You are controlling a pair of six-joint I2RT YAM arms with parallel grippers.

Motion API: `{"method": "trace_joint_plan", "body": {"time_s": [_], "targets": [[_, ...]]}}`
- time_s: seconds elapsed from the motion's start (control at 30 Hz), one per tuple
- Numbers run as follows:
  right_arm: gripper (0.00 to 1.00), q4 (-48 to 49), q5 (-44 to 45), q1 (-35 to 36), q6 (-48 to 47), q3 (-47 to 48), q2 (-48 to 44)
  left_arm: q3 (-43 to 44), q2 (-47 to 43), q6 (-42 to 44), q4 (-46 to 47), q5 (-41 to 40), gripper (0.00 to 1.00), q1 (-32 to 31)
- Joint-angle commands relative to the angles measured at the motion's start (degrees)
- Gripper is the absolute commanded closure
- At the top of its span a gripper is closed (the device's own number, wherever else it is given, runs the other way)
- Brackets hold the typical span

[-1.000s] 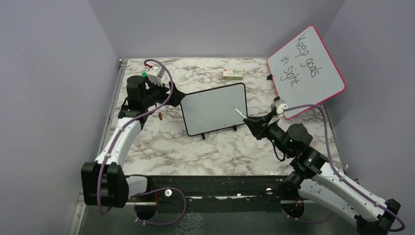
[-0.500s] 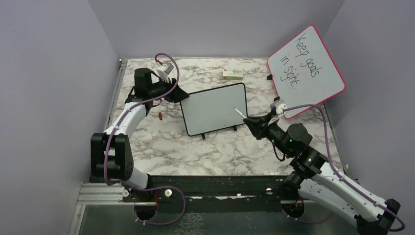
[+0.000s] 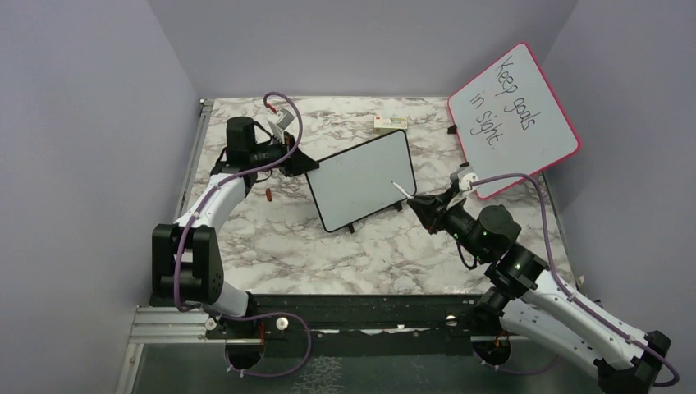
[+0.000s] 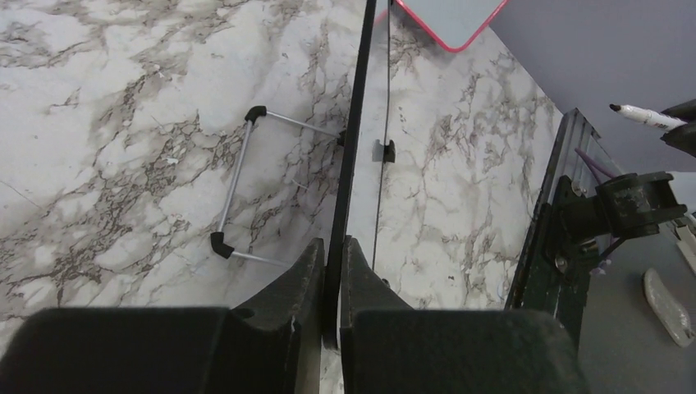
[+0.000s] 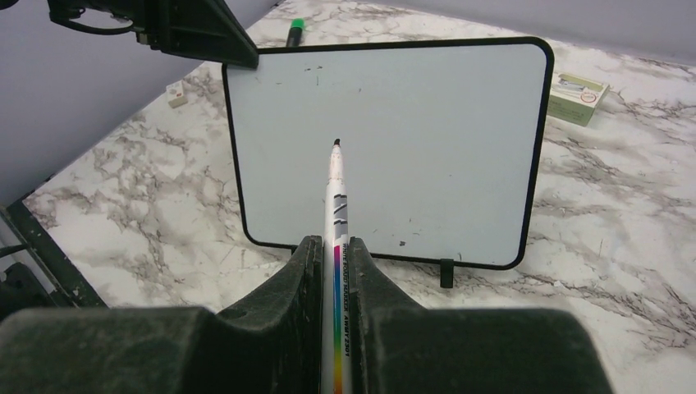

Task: Write a sentence on the whiteboard

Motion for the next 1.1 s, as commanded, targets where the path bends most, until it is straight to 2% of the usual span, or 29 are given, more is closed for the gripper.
{"method": "trace_joint_plan", "body": {"time_s": [0.0, 0.17, 0.37, 0.5, 0.57, 0.6, 0.77, 1.07], "targets": [[0.99, -2.21, -0.58, 0.07, -1.9, 3.72, 1.34, -3.03, -3.44, -0.62, 0.82, 2.34, 0.94, -0.8], [0.99, -4.94, -2.3, 0.03, -3.33, 6.75, 3.89, -6.05, -5.72, -1.2, 0.98, 2.65, 1.0, -2.06], [0.99, -7.63, -3.28, 0.1, -4.55, 10.65, 8.99, -5.84, -6.19, -1.43, 0.85, 2.06, 0.99, -3.13], [0.99, -8.57, -3.42, 0.07, -5.61, 13.02, 11.64, -3.98, -5.99, -1.93, 0.39, -0.01, 0.91, -3.16], [0.99, -8.83, -3.72, 0.16, -6.07, 14.16, 13.02, -2.98, -5.51, -1.69, 0.06, -1.1, 0.78, -3.09], [0.99, -8.86, -4.13, 0.16, -6.36, 14.58, 13.66, -2.49, -5.15, -1.55, -1.2, -1.79, 0.74, -3.09], [0.99, -7.69, -5.94, 0.17, -7.39, 16.1, 16.79, -0.11, -3.83, -2.27, -1.68, -2.49, 0.7, -3.11], [0.99, -6.24, -5.61, 2.18, -8.5, 18.76, 21.18, 1.69, 0.15, -3.71, -1.62, 0.28, 0.7, -3.76]]}}
